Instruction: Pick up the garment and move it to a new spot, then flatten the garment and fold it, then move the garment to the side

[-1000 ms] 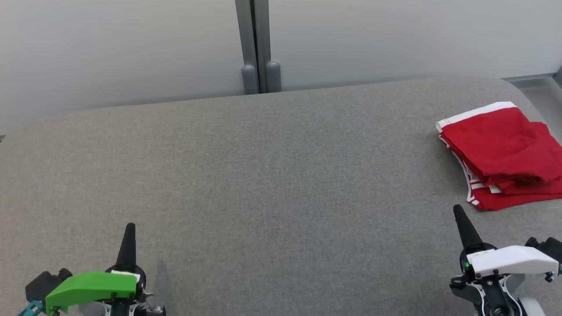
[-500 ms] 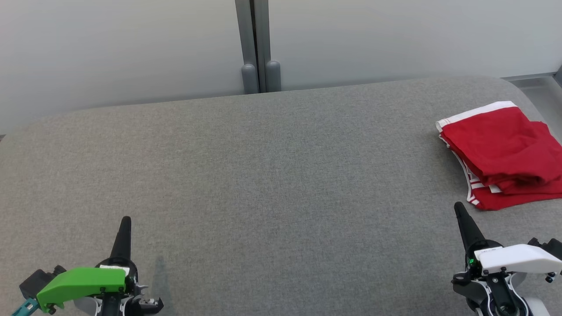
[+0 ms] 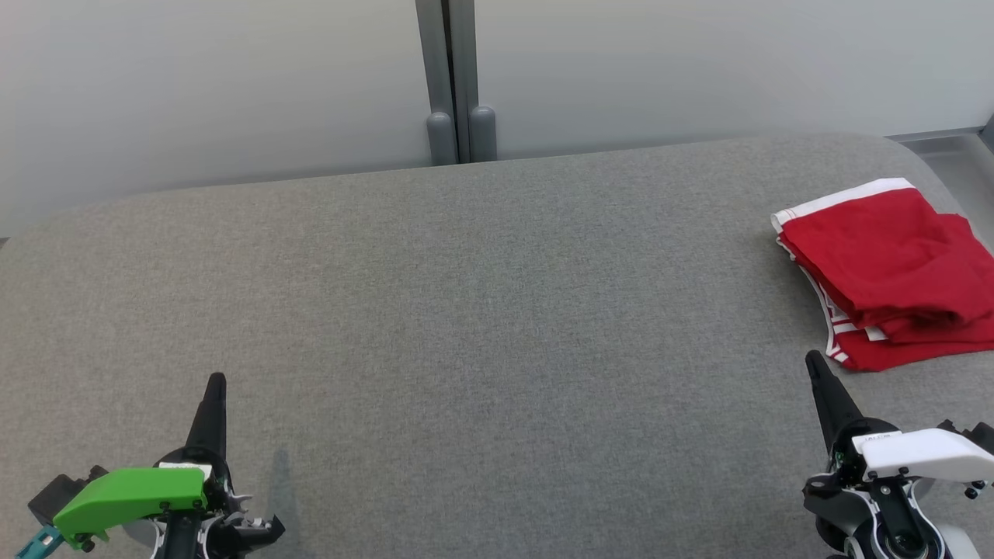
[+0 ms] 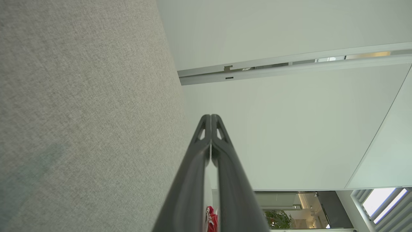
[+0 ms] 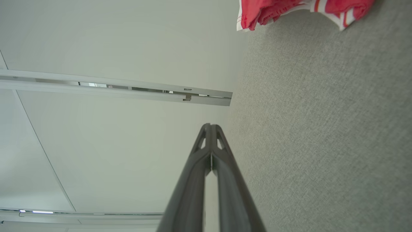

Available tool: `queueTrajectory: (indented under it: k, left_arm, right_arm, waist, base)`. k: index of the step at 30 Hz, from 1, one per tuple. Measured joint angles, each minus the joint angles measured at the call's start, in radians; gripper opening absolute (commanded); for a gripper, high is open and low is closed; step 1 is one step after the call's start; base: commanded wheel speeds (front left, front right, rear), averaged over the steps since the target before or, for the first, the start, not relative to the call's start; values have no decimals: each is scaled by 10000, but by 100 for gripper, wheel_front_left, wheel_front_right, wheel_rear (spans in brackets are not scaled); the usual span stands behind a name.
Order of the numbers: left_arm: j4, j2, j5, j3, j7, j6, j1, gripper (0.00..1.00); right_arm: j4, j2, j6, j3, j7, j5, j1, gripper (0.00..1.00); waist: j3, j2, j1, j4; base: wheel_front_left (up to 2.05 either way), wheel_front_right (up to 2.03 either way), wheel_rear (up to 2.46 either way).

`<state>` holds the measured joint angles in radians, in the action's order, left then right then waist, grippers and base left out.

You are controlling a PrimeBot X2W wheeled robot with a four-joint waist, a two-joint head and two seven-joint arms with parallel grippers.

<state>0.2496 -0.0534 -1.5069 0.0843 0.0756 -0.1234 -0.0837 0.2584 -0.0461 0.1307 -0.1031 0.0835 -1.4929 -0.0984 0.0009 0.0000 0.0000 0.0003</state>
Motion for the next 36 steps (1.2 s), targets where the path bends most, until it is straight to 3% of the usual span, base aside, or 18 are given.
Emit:
queueTrajectory:
  k: [19,36]
  left_arm:
    - [-33,2,-1101,226,345,-40,-181,0]
    - [-38,4,-1101,240,364,-40,-195,0]
  right_arm:
    - [-121,-10,-2,-102,311,-1183,-53,0]
    - [-125,-10,-2,-104,311,-1183,-55,0]
  waist:
    - [22,0,0,-3]
    - [22,0,0,-3]
  base:
    - [0,0,0]
    - [0,0,0]
